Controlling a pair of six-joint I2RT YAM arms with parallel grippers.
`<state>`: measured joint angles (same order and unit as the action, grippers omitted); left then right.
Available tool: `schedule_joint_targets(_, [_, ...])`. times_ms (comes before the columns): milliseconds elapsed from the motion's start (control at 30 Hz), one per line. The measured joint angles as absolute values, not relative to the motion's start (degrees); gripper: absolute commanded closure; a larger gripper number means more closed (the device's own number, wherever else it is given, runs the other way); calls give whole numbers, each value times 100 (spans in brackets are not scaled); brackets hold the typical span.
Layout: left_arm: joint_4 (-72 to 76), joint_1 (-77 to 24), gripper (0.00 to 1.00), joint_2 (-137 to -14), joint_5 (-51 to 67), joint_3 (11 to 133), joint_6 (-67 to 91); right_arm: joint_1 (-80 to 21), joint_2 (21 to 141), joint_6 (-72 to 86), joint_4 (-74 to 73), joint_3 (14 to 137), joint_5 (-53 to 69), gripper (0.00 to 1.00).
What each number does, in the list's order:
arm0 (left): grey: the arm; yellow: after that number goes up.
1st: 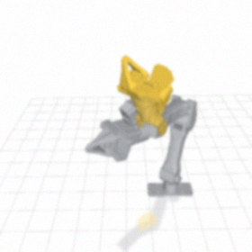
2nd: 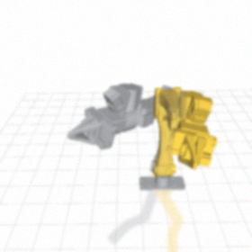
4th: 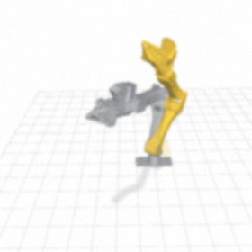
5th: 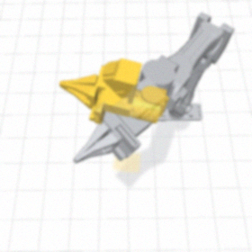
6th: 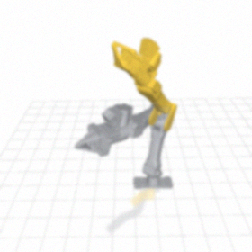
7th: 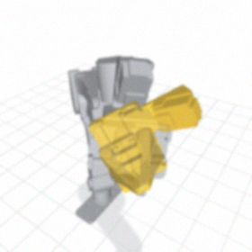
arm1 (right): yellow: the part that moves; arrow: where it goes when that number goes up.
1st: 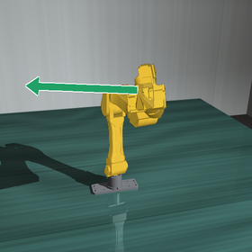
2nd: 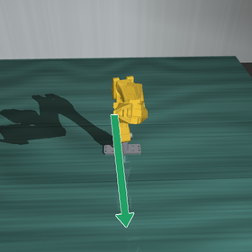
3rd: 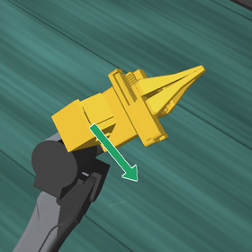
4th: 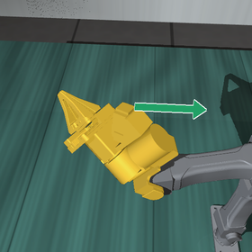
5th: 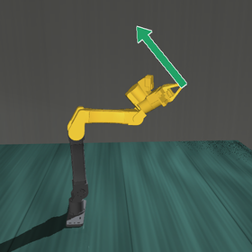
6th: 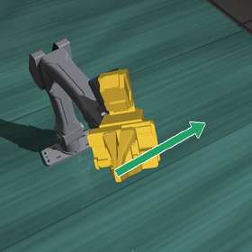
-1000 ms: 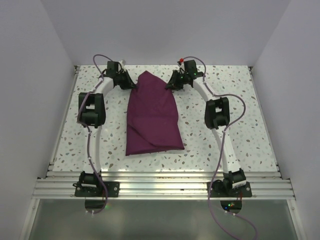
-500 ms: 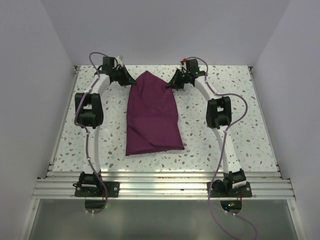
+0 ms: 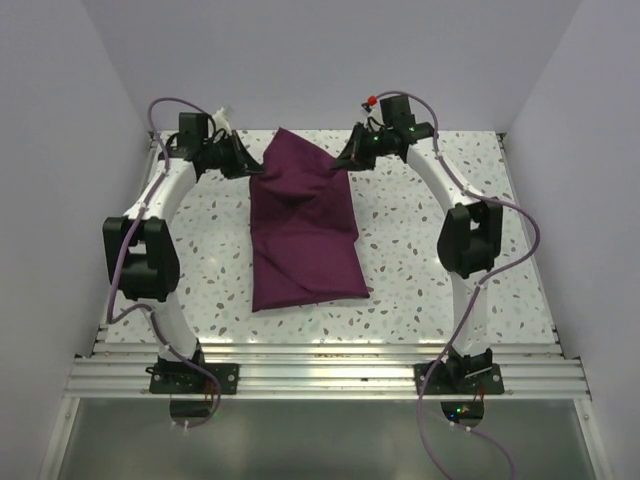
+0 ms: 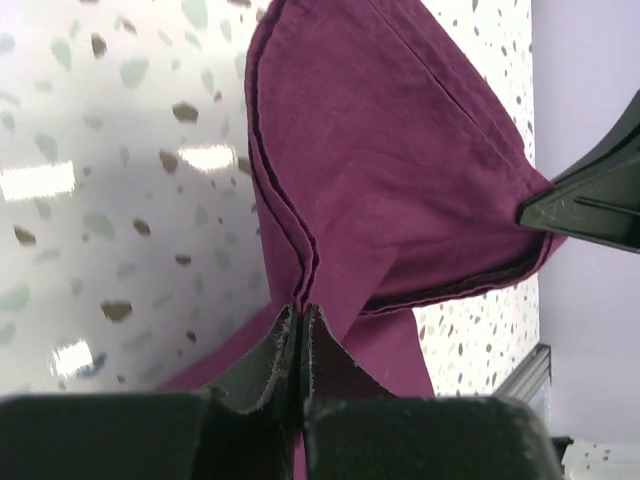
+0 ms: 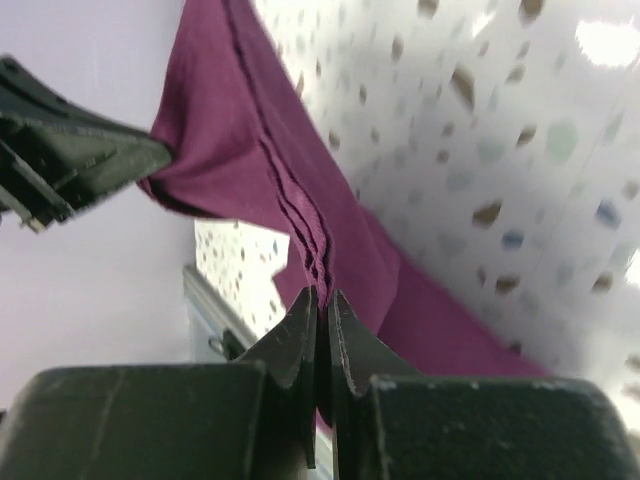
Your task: Prepare the surgical pack
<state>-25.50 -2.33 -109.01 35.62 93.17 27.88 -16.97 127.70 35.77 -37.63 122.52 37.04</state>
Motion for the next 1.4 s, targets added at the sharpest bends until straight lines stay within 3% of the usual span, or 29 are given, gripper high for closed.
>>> schedule_joint_targets(367, [-2902,-266,100,-9124,3557,7743,2781,-1811,11126,3076,-4156,10005,3667,100])
schedule_joint_targets(900, [-3201,-1035,100,-6967,3374,5315,2941,-1813,10099,2722,-4412,8318,3653,100])
schedule_joint_targets(1400, [-3406,-1044,100,-6589,2827,4296,3096,-2397,9441,2502,-4329,6766,3551,100])
